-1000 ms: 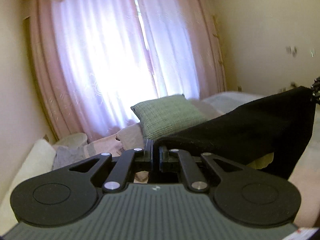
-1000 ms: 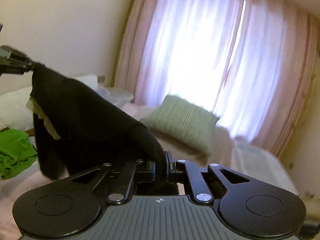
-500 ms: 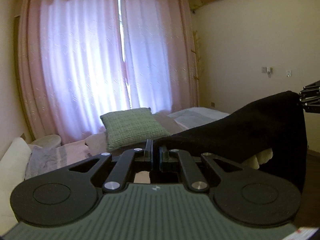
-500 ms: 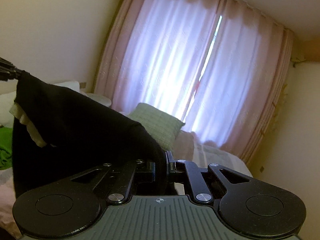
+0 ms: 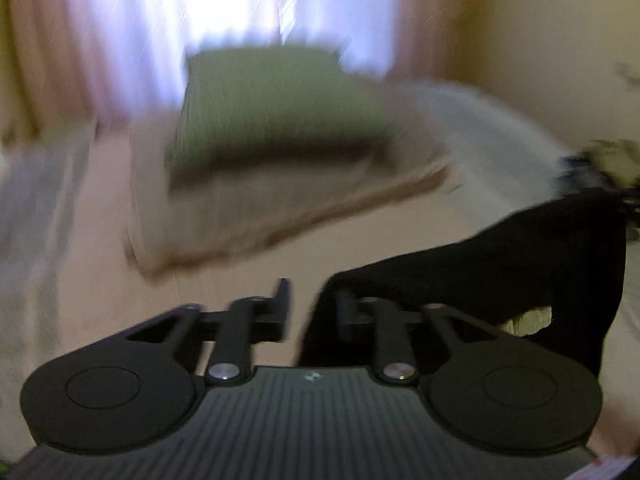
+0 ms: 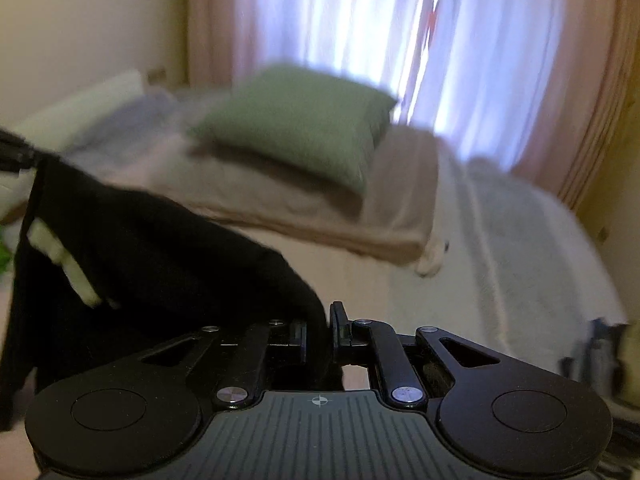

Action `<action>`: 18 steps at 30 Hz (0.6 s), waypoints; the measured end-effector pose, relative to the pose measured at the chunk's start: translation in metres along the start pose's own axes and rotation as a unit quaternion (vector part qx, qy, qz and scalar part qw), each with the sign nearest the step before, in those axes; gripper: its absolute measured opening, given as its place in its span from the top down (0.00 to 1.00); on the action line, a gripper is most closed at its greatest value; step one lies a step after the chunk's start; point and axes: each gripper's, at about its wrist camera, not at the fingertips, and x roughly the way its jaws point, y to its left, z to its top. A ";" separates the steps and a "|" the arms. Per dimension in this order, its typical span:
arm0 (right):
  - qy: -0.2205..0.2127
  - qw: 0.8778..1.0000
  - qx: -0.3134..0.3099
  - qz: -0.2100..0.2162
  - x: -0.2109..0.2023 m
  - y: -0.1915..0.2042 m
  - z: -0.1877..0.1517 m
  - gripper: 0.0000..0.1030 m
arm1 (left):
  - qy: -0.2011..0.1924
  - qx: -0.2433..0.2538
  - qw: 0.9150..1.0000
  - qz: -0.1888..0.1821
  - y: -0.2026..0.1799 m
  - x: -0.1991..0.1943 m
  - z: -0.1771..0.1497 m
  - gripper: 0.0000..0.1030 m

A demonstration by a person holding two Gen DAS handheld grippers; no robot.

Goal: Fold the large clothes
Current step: 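Carry the black sweater with both grippers across the bed, then lay the black sweater flat on the bed and open both grippers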

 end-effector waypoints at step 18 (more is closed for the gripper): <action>0.160 0.977 0.135 0.045 0.082 0.004 -0.149 0.49 | 0.140 -0.041 0.988 0.041 0.013 0.019 -0.162 0.60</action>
